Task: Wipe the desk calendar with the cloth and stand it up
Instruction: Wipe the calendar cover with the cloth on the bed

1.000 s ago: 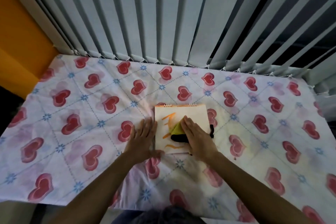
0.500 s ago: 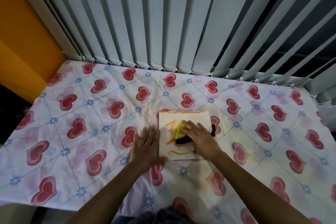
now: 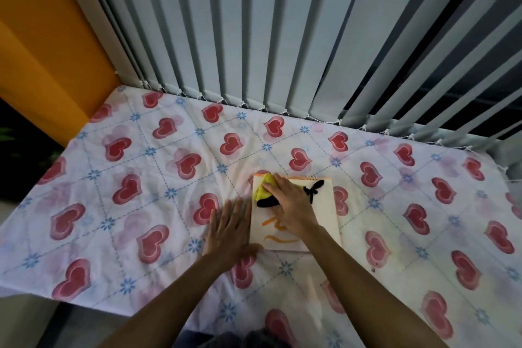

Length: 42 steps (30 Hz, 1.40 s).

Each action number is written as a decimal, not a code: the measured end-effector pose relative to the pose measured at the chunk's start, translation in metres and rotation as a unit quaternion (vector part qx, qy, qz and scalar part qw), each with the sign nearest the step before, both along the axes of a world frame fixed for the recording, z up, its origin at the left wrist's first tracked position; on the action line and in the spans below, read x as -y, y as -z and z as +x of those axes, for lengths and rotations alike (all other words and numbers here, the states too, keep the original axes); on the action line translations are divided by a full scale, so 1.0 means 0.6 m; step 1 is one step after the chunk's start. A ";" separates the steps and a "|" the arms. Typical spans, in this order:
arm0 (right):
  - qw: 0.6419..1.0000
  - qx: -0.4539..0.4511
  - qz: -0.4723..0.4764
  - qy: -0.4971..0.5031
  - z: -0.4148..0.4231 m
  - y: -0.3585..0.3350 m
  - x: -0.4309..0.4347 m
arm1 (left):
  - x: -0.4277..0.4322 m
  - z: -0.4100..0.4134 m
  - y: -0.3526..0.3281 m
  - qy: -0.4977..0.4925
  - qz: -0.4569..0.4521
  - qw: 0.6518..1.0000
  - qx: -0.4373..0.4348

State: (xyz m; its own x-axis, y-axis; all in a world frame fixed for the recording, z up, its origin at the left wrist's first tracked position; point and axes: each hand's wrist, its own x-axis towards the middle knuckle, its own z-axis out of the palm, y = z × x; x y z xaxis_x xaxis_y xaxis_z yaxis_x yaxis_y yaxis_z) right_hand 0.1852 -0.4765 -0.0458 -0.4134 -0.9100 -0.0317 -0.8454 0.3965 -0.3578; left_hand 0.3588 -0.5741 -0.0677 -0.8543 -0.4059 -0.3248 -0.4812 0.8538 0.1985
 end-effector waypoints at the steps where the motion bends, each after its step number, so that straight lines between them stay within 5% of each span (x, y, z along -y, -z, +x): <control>1: 0.999 -0.026 0.027 -0.012 -0.001 0.002 0.003 | -0.001 0.000 -0.001 -0.001 -0.002 1.000 0.000; 9: 0.979 -0.129 0.053 -0.147 -0.014 0.027 -0.074 | -0.001 -0.001 -0.005 0.001 0.004 1.000 0.008; 17: 0.992 -0.060 0.078 -0.077 -0.029 0.000 -0.024 | 0.007 -0.003 0.000 0.012 0.008 1.000 0.019; 24: 0.973 -0.033 0.066 -0.219 -0.038 0.016 -0.107 | 0.018 0.000 0.003 0.024 0.031 0.999 0.014; 30: 0.996 -0.004 0.057 -0.072 -0.037 -0.005 -0.076 | 0.017 0.002 -0.003 0.019 0.042 0.999 0.006; 37: 0.972 0.010 0.072 -0.222 -0.027 -0.001 -0.111 | 0.018 0.000 -0.001 0.016 0.043 0.999 0.009; 42: 0.986 0.010 0.084 -0.144 -0.066 -0.009 -0.154 | 0.017 0.001 0.006 0.010 0.030 0.999 0.009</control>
